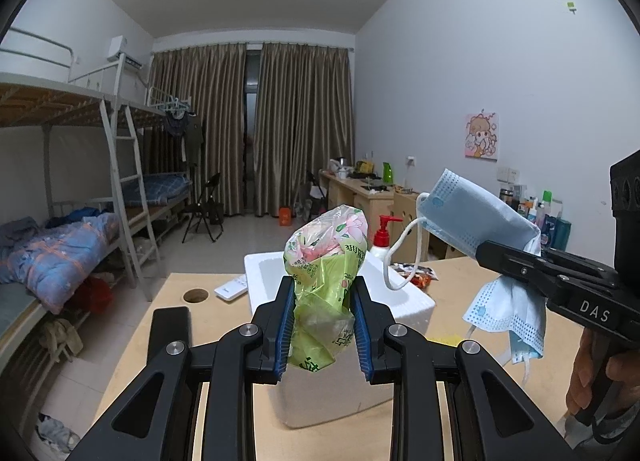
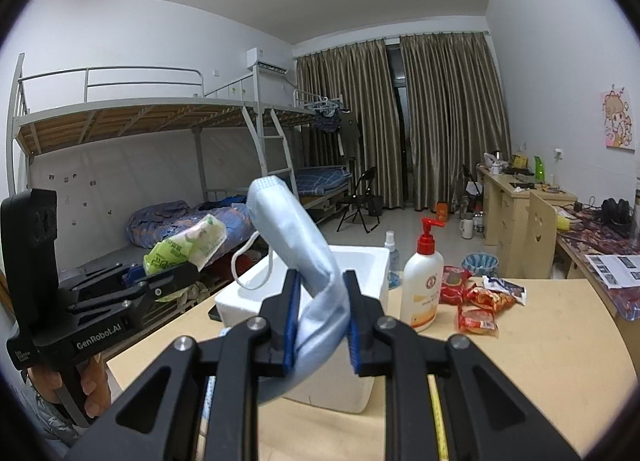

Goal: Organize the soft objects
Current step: 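Carry the bag with the left gripper while the right gripper carries the mask to the foam box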

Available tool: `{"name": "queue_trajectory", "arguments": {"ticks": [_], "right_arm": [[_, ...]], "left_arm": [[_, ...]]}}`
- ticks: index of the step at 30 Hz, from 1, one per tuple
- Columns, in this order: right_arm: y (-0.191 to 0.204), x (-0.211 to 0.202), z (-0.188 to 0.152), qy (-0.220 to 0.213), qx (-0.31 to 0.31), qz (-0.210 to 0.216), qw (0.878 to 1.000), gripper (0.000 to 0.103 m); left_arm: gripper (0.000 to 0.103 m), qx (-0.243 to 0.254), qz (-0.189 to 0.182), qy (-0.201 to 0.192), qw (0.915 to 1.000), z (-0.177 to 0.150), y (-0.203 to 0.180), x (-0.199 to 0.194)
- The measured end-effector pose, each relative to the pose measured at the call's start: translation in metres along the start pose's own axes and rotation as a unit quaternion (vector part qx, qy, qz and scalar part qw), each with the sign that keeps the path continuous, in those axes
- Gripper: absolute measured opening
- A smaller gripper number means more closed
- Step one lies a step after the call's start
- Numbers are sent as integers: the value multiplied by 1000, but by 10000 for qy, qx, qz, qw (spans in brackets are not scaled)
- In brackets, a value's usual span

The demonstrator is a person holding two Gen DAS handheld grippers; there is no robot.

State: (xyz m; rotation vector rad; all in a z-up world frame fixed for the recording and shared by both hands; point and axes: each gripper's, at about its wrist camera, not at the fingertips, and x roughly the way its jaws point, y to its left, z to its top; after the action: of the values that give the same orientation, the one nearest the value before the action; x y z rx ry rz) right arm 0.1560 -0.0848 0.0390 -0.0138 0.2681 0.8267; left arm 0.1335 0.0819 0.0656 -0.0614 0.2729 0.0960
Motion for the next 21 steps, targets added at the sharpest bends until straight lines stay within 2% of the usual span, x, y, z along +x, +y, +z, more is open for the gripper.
{"name": "queue_trajectory", "arguments": {"ticks": [21], "right_arm": [[-22, 30, 18, 15, 125, -17, 9999, 24]], "left_arm": [[29, -32, -278, 428, 9987, 22, 15, 76]]}}
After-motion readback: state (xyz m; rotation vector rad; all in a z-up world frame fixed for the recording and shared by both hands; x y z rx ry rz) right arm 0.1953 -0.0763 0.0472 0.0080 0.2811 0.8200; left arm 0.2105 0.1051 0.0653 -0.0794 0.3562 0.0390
